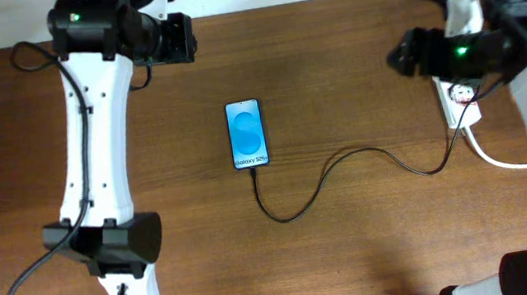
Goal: Plug charger to phone and switch on socket
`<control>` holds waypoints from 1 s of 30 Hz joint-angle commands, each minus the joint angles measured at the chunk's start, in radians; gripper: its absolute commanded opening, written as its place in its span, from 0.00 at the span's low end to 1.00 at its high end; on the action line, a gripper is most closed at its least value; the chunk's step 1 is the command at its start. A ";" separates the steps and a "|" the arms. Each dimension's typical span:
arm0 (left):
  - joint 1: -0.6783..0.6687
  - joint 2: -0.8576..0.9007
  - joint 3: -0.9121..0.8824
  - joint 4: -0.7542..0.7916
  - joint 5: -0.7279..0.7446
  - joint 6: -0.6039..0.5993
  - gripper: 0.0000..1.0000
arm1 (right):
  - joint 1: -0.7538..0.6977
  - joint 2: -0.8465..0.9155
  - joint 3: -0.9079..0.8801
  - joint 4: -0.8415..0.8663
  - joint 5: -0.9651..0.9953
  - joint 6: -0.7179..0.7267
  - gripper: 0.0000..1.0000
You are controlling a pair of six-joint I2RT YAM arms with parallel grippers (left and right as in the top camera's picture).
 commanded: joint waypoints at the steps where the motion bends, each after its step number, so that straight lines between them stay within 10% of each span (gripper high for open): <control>1: 0.015 -0.032 0.021 -0.001 -0.008 0.017 0.59 | -0.122 -0.049 0.068 -0.019 0.009 -0.024 0.88; 11: 0.016 -0.032 0.020 -0.003 -0.008 0.017 1.00 | -0.546 -0.048 0.121 0.002 0.009 -0.024 0.88; 30: 0.014 -0.032 0.020 -0.003 -0.011 0.017 0.99 | -0.487 0.461 0.121 0.184 0.043 -0.126 0.81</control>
